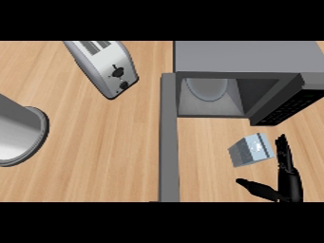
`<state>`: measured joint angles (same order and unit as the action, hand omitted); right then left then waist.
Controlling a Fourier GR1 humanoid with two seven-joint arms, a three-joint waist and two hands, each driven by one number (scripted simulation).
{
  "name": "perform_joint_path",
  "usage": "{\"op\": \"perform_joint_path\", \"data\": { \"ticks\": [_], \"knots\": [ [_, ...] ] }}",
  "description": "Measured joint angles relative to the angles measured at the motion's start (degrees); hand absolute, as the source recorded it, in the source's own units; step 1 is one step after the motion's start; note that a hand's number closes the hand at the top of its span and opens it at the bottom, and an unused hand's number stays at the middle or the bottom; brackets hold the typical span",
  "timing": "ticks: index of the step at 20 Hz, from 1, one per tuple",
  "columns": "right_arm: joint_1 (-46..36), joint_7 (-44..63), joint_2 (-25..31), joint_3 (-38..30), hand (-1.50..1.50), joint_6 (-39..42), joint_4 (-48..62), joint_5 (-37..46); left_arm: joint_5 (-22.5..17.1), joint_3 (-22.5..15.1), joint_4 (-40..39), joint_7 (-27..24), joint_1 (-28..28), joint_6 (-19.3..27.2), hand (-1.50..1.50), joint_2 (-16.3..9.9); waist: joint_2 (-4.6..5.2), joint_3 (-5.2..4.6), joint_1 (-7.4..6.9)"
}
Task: Pick up the milk, place it into the microwave and close the microwave
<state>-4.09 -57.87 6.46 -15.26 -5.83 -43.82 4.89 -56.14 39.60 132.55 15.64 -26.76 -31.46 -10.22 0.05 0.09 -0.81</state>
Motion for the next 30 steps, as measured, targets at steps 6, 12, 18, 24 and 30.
{"op": "perform_joint_path", "data": {
  "ticks": [6,12,18,24,30],
  "knots": [
    [-6.7,-3.2,1.5,-2.4,-1.50,1.7,11.5,-1.3,-2.8,1.8,0.3,1.1,-2.0,-2.1,-1.50,0.9,0.01,0.01,-0.23],
    [-11.2,-5.2,1.7,-3.6,1.50,4.2,18.6,-2.3,-3.6,1.8,0.4,1.7,-1.8,-3.8,-1.50,2.1,0.12,-0.05,-0.30],
    [-14.6,-6.1,2.6,-3.0,1.50,6.0,22.2,-1.5,-4.3,2.4,-0.1,2.4,-1.5,-4.9,-1.50,2.1,0.05,-0.20,-0.39],
    [-16.5,-6.7,1.8,-3.0,1.50,6.5,22.3,-1.4,-6.1,3.3,0.3,3.2,-2.6,-5.5,-1.50,2.1,0.03,-0.18,-0.64],
    [-19.5,-5.0,-0.5,-1.5,1.50,6.5,25.0,-0.1,-5.7,3.3,0.1,4.4,-1.1,-5.3,-1.50,2.7,-0.05,-0.24,-0.30]
  ]
}}
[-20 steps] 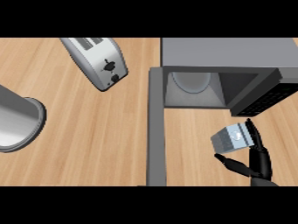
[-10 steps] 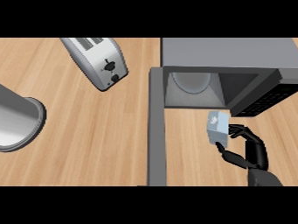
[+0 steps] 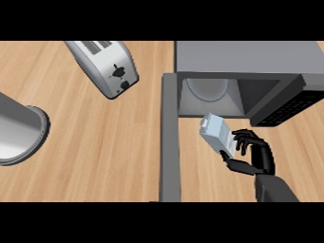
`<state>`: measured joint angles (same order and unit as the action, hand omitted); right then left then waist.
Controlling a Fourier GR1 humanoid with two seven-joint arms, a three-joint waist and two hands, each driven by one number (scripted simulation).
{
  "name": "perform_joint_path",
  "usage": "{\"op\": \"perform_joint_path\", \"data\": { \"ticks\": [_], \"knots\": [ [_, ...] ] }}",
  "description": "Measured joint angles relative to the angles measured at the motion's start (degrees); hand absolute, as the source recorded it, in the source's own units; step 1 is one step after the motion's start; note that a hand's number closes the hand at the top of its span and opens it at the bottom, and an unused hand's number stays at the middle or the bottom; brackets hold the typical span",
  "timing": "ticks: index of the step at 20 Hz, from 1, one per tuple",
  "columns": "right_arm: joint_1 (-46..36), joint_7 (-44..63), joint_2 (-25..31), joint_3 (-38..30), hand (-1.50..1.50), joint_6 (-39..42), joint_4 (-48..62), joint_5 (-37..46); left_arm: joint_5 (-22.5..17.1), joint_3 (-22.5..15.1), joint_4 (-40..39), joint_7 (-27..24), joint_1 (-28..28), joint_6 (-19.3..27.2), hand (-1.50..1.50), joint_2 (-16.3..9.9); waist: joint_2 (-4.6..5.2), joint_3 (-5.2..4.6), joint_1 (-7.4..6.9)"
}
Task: Pick up the milk, place it into the microwave and close the microwave
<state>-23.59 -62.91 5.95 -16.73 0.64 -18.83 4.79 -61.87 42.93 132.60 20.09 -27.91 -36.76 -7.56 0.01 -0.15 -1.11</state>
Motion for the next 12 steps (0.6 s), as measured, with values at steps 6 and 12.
{"op": "perform_joint_path", "data": {
  "ticks": [6,12],
  "knots": [
    [-3.4,2.0,-1.2,1.4,1.50,-0.8,1.1,1.3,-3.0,1.6,0.2,2.1,0.1,1.2,-1.50,-1.4,-0.04,0.01,0.07],
    [-7.0,4.8,-1.6,2.5,1.50,-3.6,-0.4,2.4,-1.9,1.6,-0.3,3.5,1.0,0.3,-1.50,0.1,0.06,0.08,0.32]
  ]
}}
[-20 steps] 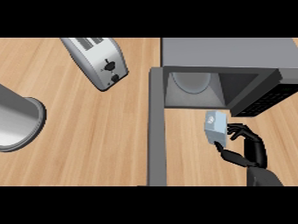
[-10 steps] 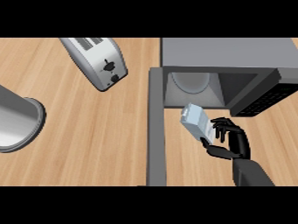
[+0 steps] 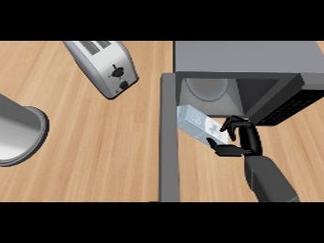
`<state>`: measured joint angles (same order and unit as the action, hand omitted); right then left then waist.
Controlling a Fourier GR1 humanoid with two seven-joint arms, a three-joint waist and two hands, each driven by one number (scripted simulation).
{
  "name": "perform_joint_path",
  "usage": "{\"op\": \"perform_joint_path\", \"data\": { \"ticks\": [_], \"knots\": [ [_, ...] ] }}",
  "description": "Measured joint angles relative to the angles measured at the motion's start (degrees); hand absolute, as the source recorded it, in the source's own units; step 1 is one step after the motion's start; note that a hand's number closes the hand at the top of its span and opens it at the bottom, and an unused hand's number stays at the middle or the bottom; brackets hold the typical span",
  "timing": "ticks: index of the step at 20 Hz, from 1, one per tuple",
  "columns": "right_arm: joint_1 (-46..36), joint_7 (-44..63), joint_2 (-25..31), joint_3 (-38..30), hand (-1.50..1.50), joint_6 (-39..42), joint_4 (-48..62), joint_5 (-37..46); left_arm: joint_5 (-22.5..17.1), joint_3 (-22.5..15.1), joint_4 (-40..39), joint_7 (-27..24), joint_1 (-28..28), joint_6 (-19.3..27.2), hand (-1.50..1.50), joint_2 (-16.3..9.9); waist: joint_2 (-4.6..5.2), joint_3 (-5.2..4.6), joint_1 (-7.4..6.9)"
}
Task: Pick up the milk, place it into the microwave and close the microwave
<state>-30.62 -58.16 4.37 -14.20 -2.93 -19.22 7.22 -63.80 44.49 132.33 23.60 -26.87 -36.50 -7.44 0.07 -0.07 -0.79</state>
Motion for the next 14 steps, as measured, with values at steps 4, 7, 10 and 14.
{"op": "perform_joint_path", "data": {
  "ticks": [4,7,10,14],
  "knots": [
    [-3.6,1.7,0.7,-0.3,1.50,-1.9,0.7,0.3,0.8,0.0,0.1,0.4,0.2,-1.0,-1.50,1.6,0.18,-0.03,-0.01],
    [-7.1,3.6,1.6,-0.6,1.50,-2.7,1.8,0.4,2.2,0.3,-0.9,0.4,1.2,-1.9,-1.50,2.0,0.25,0.00,-0.21],
    [-11.5,6.4,3.4,-1.5,1.50,-3.3,3.7,0.2,2.0,0.5,-2.5,0.6,2.2,-2.4,-1.50,0.8,0.42,0.05,-0.81],
    [-16.2,9.2,5.6,-2.2,1.50,-3.9,6.5,0.3,3.4,-0.5,-2.8,0.8,3.6,-2.7,-1.50,1.5,0.77,0.15,-1.58]
  ]
}}
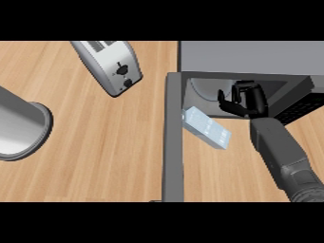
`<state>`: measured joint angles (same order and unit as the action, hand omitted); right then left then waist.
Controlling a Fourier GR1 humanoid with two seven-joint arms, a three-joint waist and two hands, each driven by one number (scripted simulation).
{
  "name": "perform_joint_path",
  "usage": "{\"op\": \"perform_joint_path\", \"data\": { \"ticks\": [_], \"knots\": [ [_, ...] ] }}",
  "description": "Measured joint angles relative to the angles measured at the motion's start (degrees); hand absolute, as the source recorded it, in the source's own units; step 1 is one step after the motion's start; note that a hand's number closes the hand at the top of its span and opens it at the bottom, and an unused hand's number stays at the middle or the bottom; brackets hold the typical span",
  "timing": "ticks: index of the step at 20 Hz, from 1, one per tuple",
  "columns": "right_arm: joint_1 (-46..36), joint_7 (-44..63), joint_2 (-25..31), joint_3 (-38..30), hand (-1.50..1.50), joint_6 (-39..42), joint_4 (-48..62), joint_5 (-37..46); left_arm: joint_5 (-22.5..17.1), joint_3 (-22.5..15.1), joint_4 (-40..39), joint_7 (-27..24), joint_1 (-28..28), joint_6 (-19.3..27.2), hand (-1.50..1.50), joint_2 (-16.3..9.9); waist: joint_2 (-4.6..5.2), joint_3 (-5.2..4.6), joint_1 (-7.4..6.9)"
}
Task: Pick up the milk, place it into the microwave and close the microwave
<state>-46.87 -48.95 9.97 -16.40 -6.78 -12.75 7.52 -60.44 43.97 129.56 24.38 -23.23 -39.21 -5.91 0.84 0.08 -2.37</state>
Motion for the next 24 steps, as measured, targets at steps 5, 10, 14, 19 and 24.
{"op": "perform_joint_path", "data": {
  "ticks": [5,10,14,19,24],
  "knots": [
    [-3.9,3.1,2.1,-0.4,1.50,-0.2,2.9,0.2,0.1,-0.5,-0.7,0.5,2.3,0.8,-1.50,-1.7,0.39,0.09,-0.98],
    [-7.5,5.8,4.5,1.0,1.50,-5.6,4.2,2.6,0.4,-0.7,-2.6,0.1,4.8,0.6,-1.50,-3.1,1.17,0.12,-2.25],
    [-9.4,7.9,6.1,1.1,1.50,-9.6,5.2,3.4,0.1,-0.9,-3.7,0.1,6.2,0.5,-1.50,-4.0,1.73,0.20,-3.30],
    [-10.4,9.3,7.2,0.6,1.50,-12.9,6.2,3.4,-0.1,-1.5,-4.6,0.2,7.4,0.6,-1.50,-5.0,2.11,0.17,-4.36],
    [-10.4,9.5,7.7,0.0,1.50,-14.7,6.8,2.7,0.5,-1.5,-5.5,0.2,8.9,0.6,-1.50,-6.1,2.22,0.03,-5.07]
  ]
}}
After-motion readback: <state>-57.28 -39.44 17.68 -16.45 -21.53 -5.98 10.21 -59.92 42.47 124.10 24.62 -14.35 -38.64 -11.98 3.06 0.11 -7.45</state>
